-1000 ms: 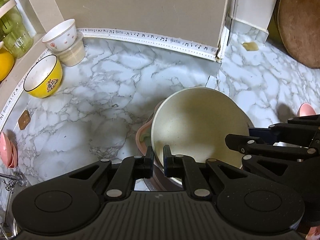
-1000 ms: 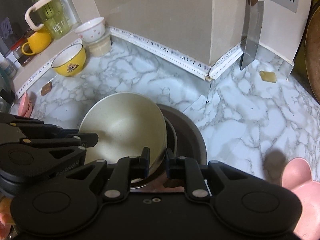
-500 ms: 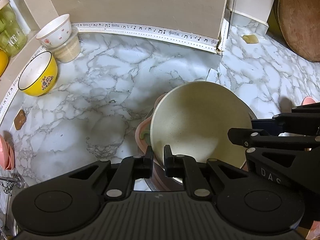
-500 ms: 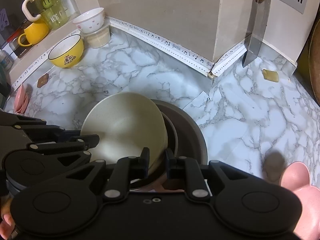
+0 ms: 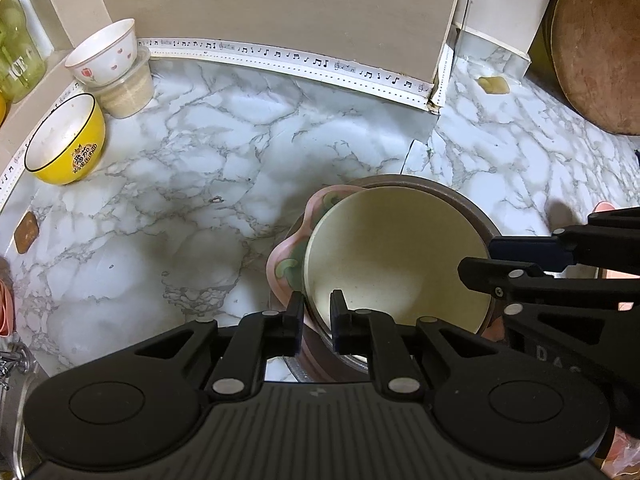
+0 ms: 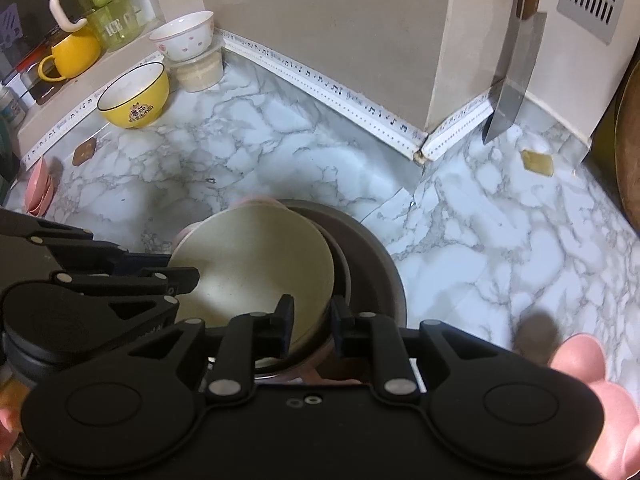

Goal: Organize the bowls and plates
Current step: 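Lower the cream bowl into the pink pot and open both grippers, then move both grippers to the rim of the steel bowl holding the stack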

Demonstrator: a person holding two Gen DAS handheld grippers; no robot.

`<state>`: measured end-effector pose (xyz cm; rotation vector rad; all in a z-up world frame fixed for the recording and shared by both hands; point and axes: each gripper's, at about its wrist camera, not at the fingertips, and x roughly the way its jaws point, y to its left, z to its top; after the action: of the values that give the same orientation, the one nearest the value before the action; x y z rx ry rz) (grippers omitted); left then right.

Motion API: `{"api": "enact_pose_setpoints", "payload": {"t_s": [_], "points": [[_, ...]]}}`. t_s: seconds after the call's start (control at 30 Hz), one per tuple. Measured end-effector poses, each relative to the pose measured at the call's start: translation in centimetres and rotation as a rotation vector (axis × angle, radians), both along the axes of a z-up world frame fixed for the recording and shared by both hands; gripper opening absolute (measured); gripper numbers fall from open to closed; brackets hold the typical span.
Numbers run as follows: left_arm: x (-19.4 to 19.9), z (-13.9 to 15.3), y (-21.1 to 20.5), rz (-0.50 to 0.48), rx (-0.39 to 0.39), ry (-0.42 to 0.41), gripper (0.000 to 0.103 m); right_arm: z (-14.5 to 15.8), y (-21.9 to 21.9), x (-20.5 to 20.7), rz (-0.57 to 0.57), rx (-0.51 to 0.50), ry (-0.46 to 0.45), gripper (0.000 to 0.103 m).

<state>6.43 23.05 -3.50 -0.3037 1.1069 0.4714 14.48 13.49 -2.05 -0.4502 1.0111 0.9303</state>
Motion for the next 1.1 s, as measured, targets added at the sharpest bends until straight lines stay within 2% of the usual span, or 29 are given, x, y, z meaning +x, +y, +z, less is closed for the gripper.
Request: {"api": "enact_pose_setpoints", "payload": {"t_s": [0.13,0.2,0.23,0.27,0.3,0.33,0.37,0.4,0.57,0.7,0.93,1.1], "points": [[-0.4,0.0,0.2,-0.003,-0.017,-0.017,0.014,0.5,-0.3,0.0,0.006,0.016,-0.008,0.023],[-0.7,0.2,0.3,0.003,-0.031,-0.03,0.016,0.7,-0.6,-0.2,0.013,0.03,-0.015,0.032],[-0.9,0.3,0.5,0.011,-0.034,-0.04,0.018,0.8,-0.7,-0.3,0.017,0.035,-0.02,0.051],[-1.1,0.5,0.7,0.017,-0.039,-0.05,0.02,0.9,-0.9,-0.3,0.009,0.037,-0.036,0.064],[-1.4,0.5,0.9,0.024,-0.044,-0.059,0.026,1.0,-1.2,-0.3,0.006,0.043,-0.049,0.07],[-1.6,0.7,1.1,0.031,-0.049,-0.072,0.035,1.0,-1.5,-0.2,0.002,0.05,-0.039,0.084],[-1.9,0.8,1.2,0.035,-0.05,-0.082,0.04,1.1,-1.8,0.0,-0.005,0.062,-0.02,0.095],[-2.2,0.9,1.2,0.038,-0.047,-0.092,0.046,1.1,-2.1,0.2,-0.008,0.074,-0.006,0.098],[-3.4,1.6,1.2,0.039,-0.066,-0.142,0.049,1.7,-3.2,0.1,-0.011,0.114,0.0,0.099],[-4.7,2.6,0.4,0.031,-0.027,-0.202,0.063,2.5,-4.5,-0.3,-0.026,0.163,-0.036,0.099],[-6.3,4.0,-0.9,0.018,0.026,-0.279,0.065,3.5,-6.3,-1.4,-0.035,0.247,-0.072,0.101],[-7.3,4.6,-1.6,0.014,0.043,-0.324,0.07,3.9,-7.5,-2.7,-0.044,0.319,-0.061,0.102]]}}
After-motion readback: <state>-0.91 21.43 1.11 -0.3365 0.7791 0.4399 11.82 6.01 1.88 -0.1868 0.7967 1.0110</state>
